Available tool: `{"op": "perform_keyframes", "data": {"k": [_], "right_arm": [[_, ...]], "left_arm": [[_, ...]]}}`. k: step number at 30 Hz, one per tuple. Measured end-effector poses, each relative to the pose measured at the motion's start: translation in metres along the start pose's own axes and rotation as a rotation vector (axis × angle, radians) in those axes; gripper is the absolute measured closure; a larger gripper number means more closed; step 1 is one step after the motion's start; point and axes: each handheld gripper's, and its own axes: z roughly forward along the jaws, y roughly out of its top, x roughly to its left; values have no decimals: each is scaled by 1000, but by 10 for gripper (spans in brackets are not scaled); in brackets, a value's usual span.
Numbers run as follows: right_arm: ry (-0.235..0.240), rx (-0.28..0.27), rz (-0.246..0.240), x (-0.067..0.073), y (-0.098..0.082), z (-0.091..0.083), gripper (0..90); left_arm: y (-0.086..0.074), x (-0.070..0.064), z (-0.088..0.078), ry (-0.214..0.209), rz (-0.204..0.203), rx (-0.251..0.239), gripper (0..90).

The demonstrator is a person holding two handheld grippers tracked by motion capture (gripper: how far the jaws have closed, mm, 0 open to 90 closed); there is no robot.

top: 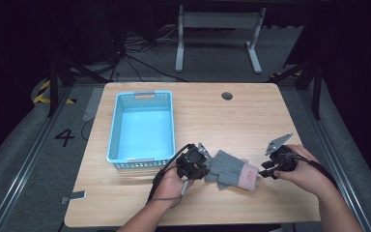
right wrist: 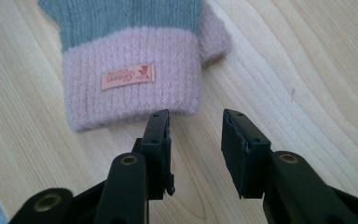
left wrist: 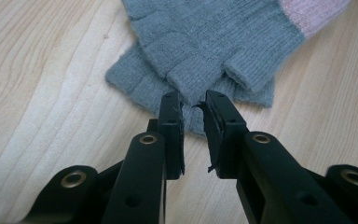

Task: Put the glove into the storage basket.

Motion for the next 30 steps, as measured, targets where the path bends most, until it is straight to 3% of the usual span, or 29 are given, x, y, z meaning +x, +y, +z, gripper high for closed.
{"op": "perform_keyframes", "data": {"k": [12,21,30], "right_arm": [[22,-11,-16,0,-1,4,616],[29,33,-28,0,-2,13,623],[26,33,-44,2,1,19,640]], "left_arm": [[1,1,7,-17,2,46,744],[2,2,14,-22,-7,67,712],[7,-1,27,-35,1,91,708]]}}
